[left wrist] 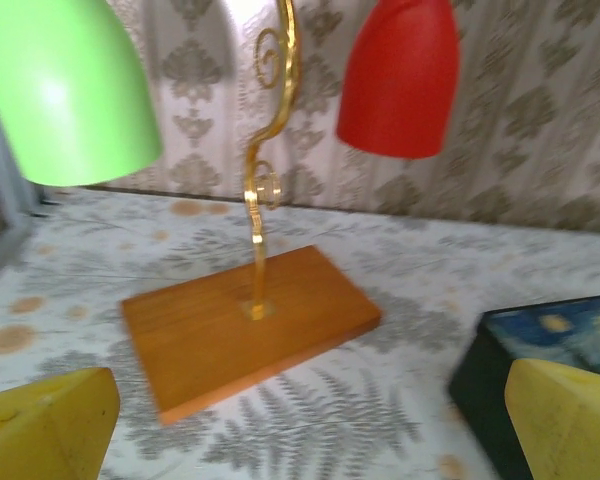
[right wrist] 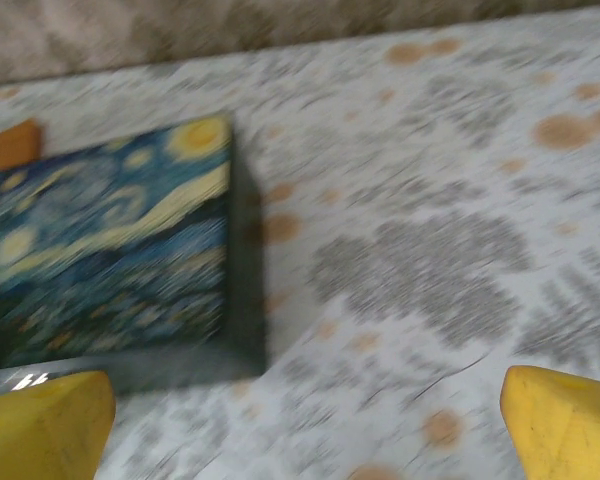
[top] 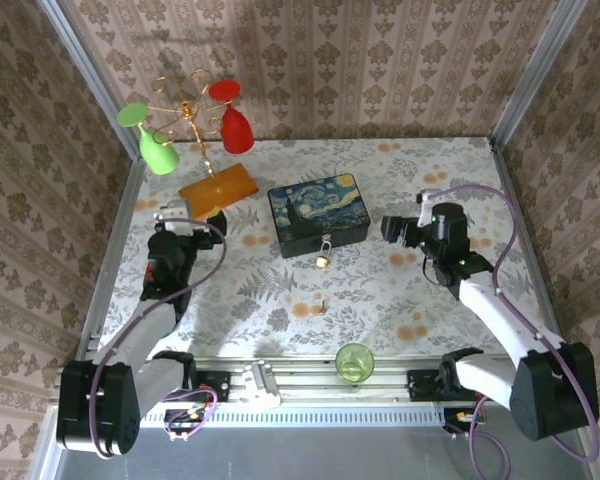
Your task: Unlock the padlock with the key
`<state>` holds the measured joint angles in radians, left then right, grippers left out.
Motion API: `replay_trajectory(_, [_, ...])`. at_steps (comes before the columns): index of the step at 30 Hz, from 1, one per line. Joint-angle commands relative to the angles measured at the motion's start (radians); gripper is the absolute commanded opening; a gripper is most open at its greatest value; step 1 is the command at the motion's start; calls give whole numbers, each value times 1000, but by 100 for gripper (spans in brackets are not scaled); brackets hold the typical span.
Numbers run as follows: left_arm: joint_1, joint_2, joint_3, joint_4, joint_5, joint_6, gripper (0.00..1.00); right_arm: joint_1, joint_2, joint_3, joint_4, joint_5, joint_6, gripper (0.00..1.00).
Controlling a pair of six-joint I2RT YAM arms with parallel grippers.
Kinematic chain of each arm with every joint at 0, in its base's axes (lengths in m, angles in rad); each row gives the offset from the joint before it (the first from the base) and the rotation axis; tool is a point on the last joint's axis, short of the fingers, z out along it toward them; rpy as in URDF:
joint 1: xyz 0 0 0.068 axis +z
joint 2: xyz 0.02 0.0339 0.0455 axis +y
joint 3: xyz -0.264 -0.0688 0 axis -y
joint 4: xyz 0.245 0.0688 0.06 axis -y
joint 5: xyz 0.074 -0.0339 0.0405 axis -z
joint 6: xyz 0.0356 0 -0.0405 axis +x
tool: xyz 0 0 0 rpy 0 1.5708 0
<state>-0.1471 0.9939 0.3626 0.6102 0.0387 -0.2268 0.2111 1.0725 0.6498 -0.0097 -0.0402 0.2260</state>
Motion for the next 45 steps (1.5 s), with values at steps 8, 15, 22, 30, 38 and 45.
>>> replay_trajectory(8, [-149, -64, 125, -376, 260, -157, 100, 355, 8, 39, -324, 103, 249, 99])
replay_trajectory(15, [-373, -91, 103, -531, 177, -203, 100, 605, 164, 86, -331, 229, 408, 87])
replay_trajectory(22, [-496, -81, 122, -624, 128, -219, 100, 740, 376, 175, -299, 257, 485, 58])
replay_trajectory(30, [-509, -110, 81, -607, 115, -266, 100, 818, 552, 273, -316, 287, 548, 45])
replay_trajectory(38, [-511, -108, 74, -599, 118, -258, 100, 838, 597, 270, -373, 354, 610, 41])
replay_trajectory(45, [-512, -90, 59, -574, 135, -270, 100, 851, 614, 288, -433, 373, 628, 40])
